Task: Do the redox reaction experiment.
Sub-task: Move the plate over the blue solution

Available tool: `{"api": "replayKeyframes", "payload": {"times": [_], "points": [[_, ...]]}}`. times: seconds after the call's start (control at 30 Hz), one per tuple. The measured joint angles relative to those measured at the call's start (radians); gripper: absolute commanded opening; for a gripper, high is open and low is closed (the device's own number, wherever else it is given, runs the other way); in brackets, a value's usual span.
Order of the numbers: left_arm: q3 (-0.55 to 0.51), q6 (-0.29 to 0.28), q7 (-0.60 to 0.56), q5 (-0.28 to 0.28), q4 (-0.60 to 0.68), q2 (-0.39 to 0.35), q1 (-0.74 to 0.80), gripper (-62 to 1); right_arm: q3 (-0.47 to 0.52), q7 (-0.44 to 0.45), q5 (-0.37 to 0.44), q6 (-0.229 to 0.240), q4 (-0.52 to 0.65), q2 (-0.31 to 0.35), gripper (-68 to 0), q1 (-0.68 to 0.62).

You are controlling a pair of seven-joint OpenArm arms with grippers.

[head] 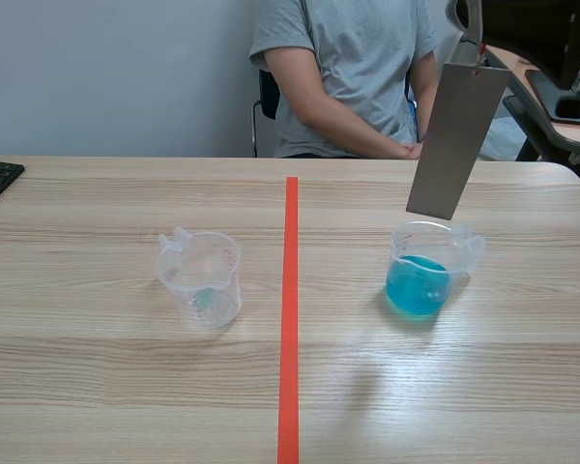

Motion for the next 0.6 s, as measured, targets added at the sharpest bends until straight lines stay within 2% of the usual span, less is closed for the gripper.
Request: {"api": "replayKeyframes", "payload": {"times": [0.13, 0.27, 0.5, 0.6], "points": [[0.000, 0.000, 0.000, 0.000, 0.000, 0.000, 0.000, -56.0, 0.000, 0.017, 0.033, 0.002, -0.023, 0.028, -66.0, 0.001], [0.000, 0.000, 0.000, 0.000, 0.000, 0.000, 0.000, -56.0, 0.000, 0.059, 0.032, 0.003, -0.098, 0.046, -66.0, 0.001], [0.000, 0.000, 0.000, 0.000, 0.000, 0.000, 0.000, -56.0, 0.000, 0.112, 0.029, 0.042, -0.187, 0.047, -66.0, 0.001], [0.000, 0.000, 0.000, 0.000, 0.000, 0.000, 0.000, -56.0, 0.000, 0.140, 0.029, 0.043, -0.207, 0.047, -66.0, 0.001]]}}
